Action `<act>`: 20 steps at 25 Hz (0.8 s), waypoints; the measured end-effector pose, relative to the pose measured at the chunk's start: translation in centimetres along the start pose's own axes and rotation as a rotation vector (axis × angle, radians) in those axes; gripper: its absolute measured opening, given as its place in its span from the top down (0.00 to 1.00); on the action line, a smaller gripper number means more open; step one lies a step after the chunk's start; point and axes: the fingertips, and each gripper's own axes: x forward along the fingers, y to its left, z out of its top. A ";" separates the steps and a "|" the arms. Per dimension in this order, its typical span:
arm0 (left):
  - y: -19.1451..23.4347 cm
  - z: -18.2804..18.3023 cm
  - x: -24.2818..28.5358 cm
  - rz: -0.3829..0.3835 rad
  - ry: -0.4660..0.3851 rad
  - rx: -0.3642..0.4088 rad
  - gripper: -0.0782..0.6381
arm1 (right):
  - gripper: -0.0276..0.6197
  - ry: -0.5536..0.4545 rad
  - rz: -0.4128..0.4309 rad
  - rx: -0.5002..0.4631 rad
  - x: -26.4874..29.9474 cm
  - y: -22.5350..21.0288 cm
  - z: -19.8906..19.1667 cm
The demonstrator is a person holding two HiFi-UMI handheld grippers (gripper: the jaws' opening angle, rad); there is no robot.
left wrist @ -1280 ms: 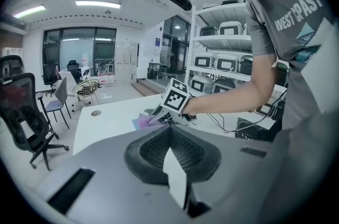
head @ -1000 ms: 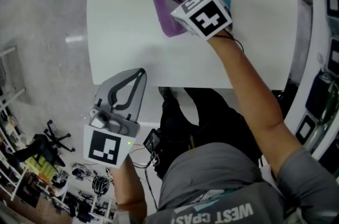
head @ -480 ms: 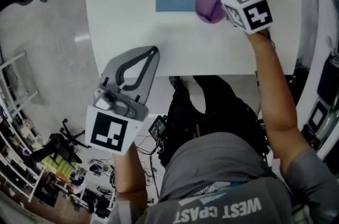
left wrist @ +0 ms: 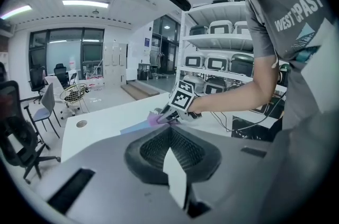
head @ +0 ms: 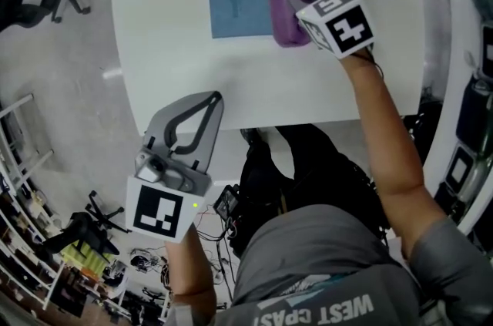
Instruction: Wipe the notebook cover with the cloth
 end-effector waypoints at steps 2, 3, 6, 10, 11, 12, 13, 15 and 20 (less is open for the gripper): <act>0.2 -0.7 -0.5 0.022 0.002 -0.020 0.89 | 0.80 -0.007 0.025 -0.027 1.0 1.2 1.2; 0.3 -1.1 -0.8 0.032 0.004 -0.030 0.89 | 0.80 -0.011 0.040 -0.040 1.6 2.0 1.8; 0.6 -2.3 -1.8 0.060 0.005 -0.057 0.89 | 0.80 -0.026 0.087 -0.084 3.4 4.7 3.6; 1.1 -3.4 -2.6 0.089 0.003 -0.094 0.89 | 0.80 -0.063 0.152 -0.142 5.6 8.4 6.3; 1.2 -3.6 -2.8 0.094 0.002 -0.100 0.89 | 0.80 -0.067 0.160 -0.154 5.9 9.0 6.8; 1.2 -3.7 -2.9 0.096 0.003 -0.104 0.89 | 0.80 -0.069 0.165 -0.161 6.1 9.3 7.0; 1.2 -3.8 -3.0 0.098 0.004 -0.106 0.89 | 0.80 -0.069 0.169 -0.161 6.2 9.3 7.2; 1.4 -3.8 -3.0 0.099 0.004 -0.104 0.89 | 0.80 -0.067 0.166 -0.147 6.1 8.8 7.1; 1.4 -2.9 -2.5 0.076 0.006 -0.078 0.89 | 0.80 -0.043 0.095 -0.069 4.4 4.8 5.0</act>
